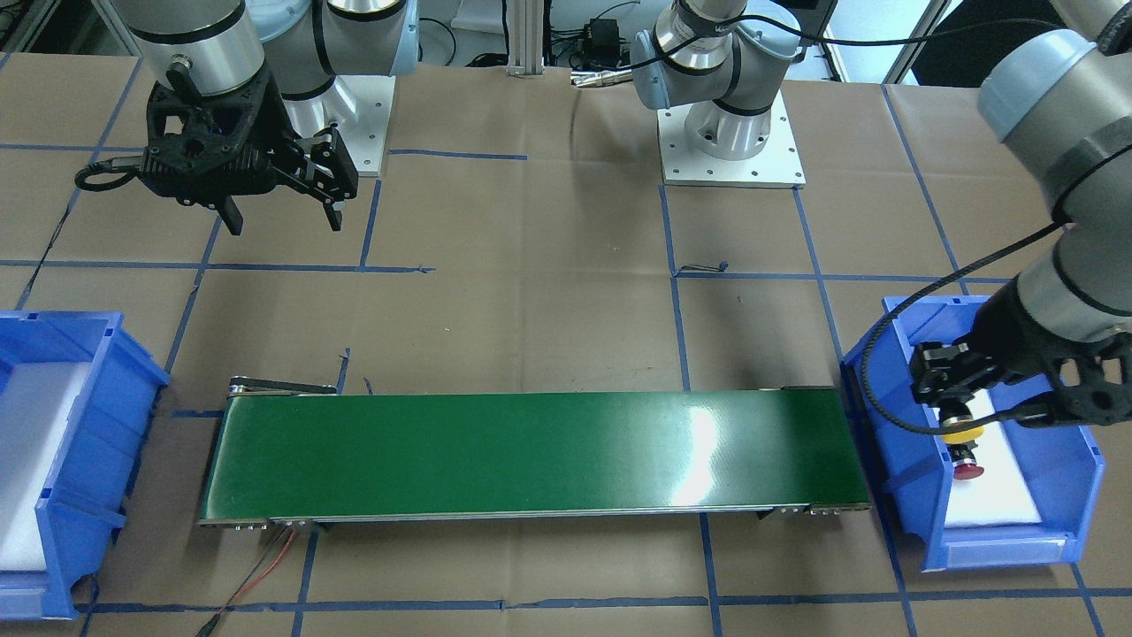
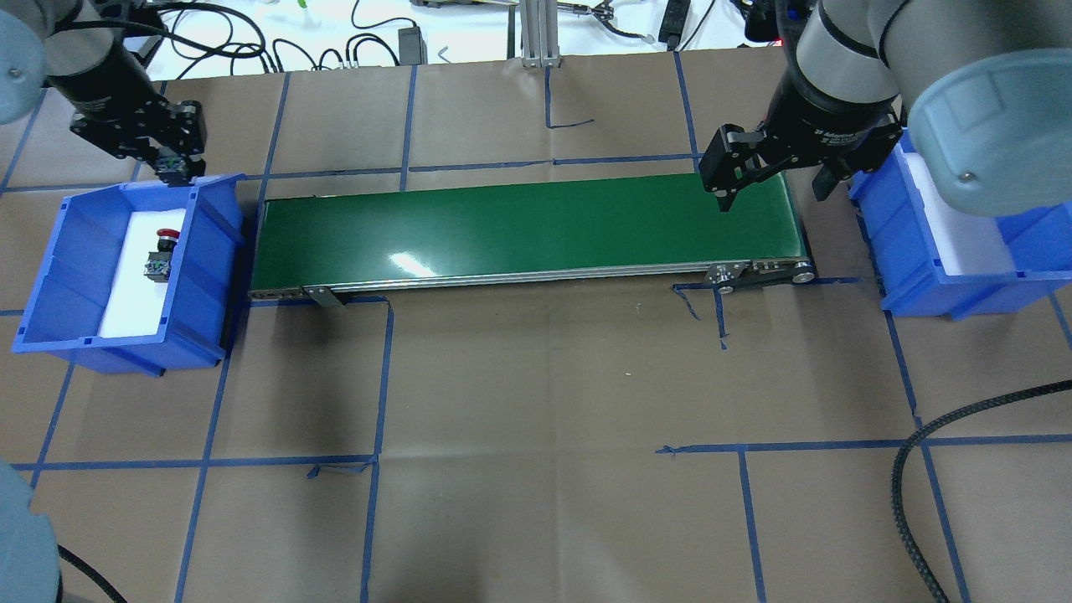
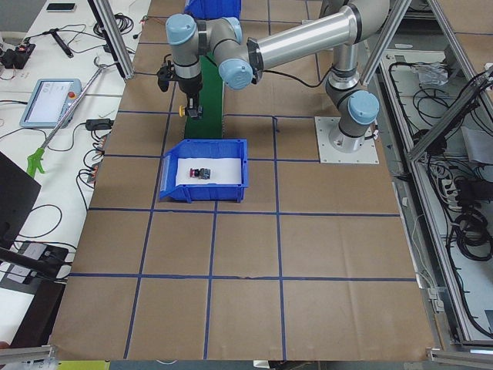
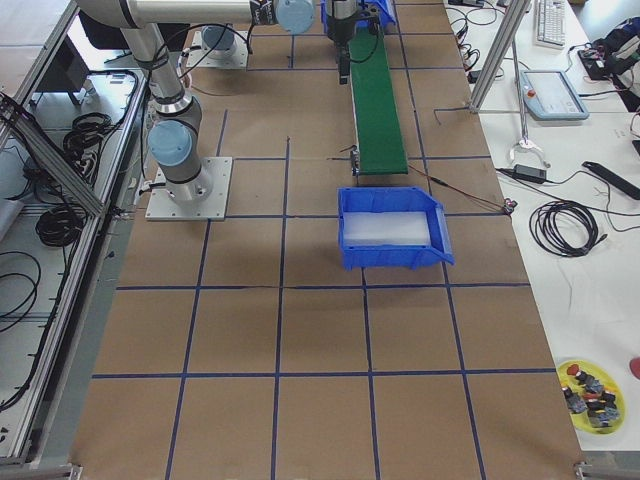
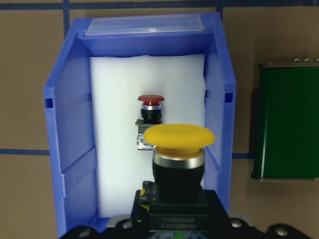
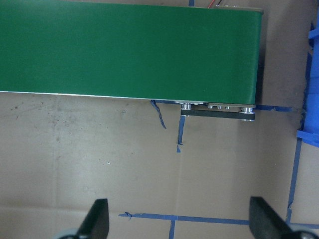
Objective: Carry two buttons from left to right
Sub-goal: 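Lift the yellow button and carry it onto the green conveyor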
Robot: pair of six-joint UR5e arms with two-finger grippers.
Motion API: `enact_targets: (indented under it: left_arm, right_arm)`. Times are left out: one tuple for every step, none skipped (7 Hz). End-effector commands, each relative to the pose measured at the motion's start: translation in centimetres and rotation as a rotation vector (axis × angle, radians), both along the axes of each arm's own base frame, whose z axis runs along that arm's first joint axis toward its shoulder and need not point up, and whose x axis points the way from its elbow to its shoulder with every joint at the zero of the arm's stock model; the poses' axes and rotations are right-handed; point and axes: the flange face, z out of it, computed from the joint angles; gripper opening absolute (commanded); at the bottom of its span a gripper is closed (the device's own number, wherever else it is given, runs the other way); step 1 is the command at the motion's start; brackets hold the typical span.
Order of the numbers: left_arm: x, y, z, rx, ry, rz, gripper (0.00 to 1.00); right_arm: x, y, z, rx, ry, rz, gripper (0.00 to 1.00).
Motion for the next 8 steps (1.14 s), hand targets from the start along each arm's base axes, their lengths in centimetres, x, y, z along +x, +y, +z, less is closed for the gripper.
enact_targets:
  left_arm:
    - [-5.9, -0.7, -3.5, 0.040, 0.006, 0.030, 0.07]
    - [-6.8, -1.3, -5.2, 0.056, 0.009, 0.025, 0.07]
    - [-6.9, -1.8, -7.5, 0.091, 0.014, 0.022, 0.06]
    - [-7.1, -2.3, -9.2, 0.102, 0.018, 0.011, 0.06]
    - [-7.3, -2.3, -10.7, 0.096, 0.019, 0.007, 0.05]
    - [-7.4, -2.2, -12.4, 0.087, 0.020, -0.004, 0.05]
    - [-7.5, -1.7, -14.1, 0.077, 0.018, -0.019, 0.05]
    - [-7.6, -1.2, -15.4, 0.048, 0.017, -0.017, 0.05]
  right_arm:
    - [0.0, 0.0, 0.0, 0.001, 0.000, -0.001, 1.00]
    - [0.0, 0.0, 0.0, 0.001, 0.000, -0.001, 1.00]
    - [0.0, -0.1, -0.1, 0.002, 0.000, -0.001, 1.00]
    - [0.0, 0.0, -0.1, 0.004, 0.001, 0.000, 1.00]
    - [0.0, -0.1, -0.3, 0.007, 0.001, 0.000, 1.00]
    - [0.0, -0.1, -0.3, 0.007, 0.001, 0.000, 1.00]
    - [0.0, -0.1, -0.3, 0.007, 0.001, 0.000, 1.00]
    - [0.0, -0.1, -0.3, 0.007, 0.001, -0.001, 1.00]
